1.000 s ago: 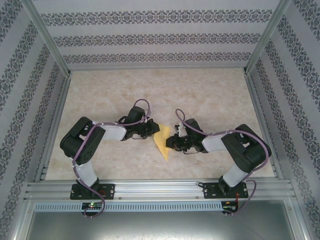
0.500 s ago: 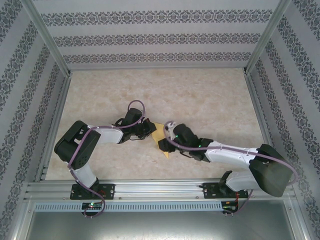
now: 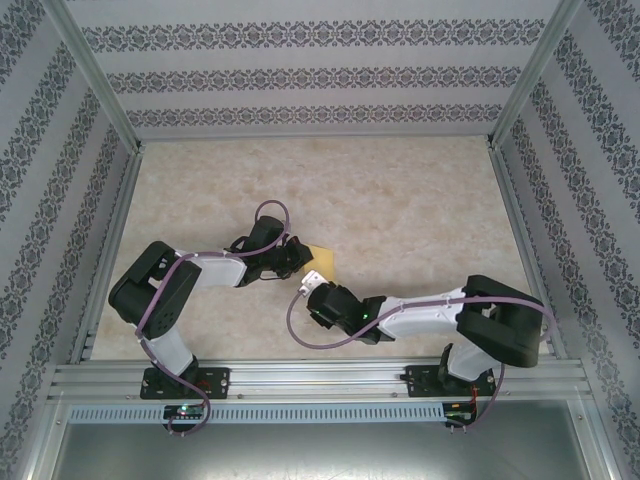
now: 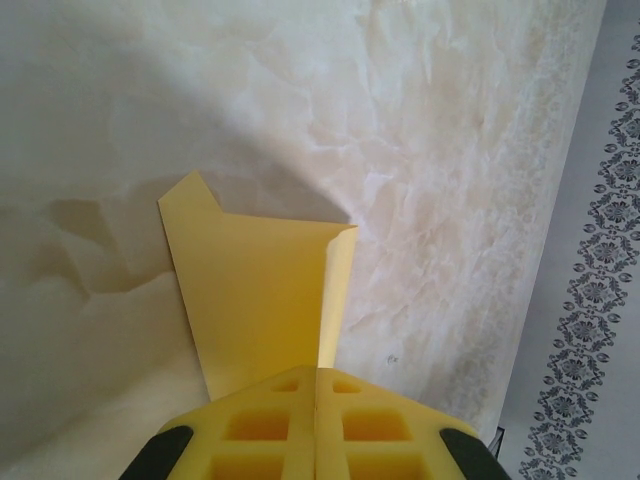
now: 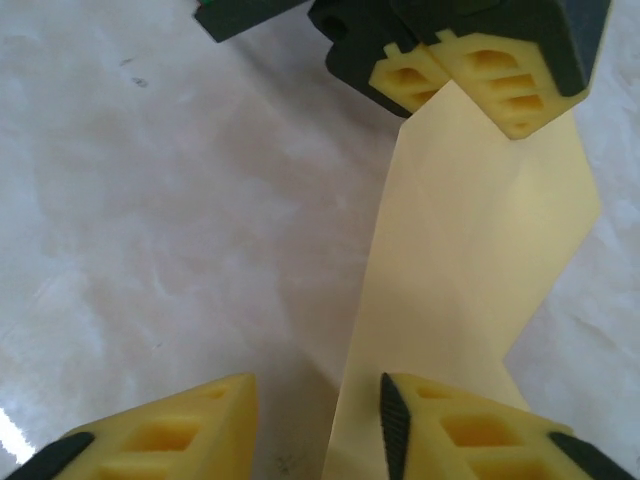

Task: Fold a paper plane with a square sheet of paper (pick it up from the middle)
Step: Fold the wing for the fifth time at the center of the table.

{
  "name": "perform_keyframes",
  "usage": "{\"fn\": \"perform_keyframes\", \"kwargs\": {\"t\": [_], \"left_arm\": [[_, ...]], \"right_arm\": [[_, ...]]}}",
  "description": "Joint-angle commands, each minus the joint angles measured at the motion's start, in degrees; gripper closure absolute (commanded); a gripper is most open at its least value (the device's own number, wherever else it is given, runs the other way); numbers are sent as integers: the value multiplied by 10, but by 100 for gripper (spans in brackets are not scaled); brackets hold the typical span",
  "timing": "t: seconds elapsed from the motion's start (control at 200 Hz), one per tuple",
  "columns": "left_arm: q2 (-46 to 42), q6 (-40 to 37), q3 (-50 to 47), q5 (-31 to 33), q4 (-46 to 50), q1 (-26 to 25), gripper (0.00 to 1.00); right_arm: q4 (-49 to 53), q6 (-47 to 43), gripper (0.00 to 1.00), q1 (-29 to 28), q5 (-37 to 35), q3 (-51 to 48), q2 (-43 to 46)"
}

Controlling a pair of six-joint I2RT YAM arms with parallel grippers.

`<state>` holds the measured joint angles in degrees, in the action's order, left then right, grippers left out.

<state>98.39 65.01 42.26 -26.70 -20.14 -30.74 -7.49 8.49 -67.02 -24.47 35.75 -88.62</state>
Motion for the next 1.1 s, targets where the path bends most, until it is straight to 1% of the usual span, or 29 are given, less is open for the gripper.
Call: {"fn": "perform_keyframes", "kwargs": {"t": [0.0, 0.135, 0.42, 0.53, 0.609, 0.669, 0.719, 0.789, 0.884, 0.954, 1.009, 1.094], "left_arm": [[-7, 4, 15, 3, -4, -4, 92], [-7, 4, 15, 3, -3, -4, 92], [-6, 4, 17, 5, -2, -5, 91], [-6, 4, 16, 4, -1, -5, 91], [-7, 3, 16, 4, -1, -5, 91], [-8, 3, 17, 4, 2, -5, 90], [-9, 3, 16, 5, 3, -5, 90], [-11, 3, 17, 5, 4, -5, 89], [-14, 0, 18, 6, 10, -5, 87], [-22, -4, 18, 12, 18, -5, 81], [-35, -11, 18, 27, 38, -5, 72], [-67, -30, 18, 65, 85, -5, 67]], "right_arm": [[14, -20, 69, -10, -66, 17, -21], [9, -14, 75, -11, -81, 18, -29], [6, -9, 82, -13, -100, 11, -29], [2, -9, 88, -13, -101, 9, -29], [7, -7, 89, -13, -106, 12, -32], [7, -6, 93, -13, -108, 12, -33], [5, -6, 94, -13, -112, 11, -34], [2, -9, 100, -13, -113, 11, -33], [-7, -12, 100, -11, -101, 9, -32], [-14, -7, 100, -7, -87, 6, -28], [-23, -2, 100, -2, -73, 0, -21], [-52, 14, 100, 17, -23, -23, 1]]}}
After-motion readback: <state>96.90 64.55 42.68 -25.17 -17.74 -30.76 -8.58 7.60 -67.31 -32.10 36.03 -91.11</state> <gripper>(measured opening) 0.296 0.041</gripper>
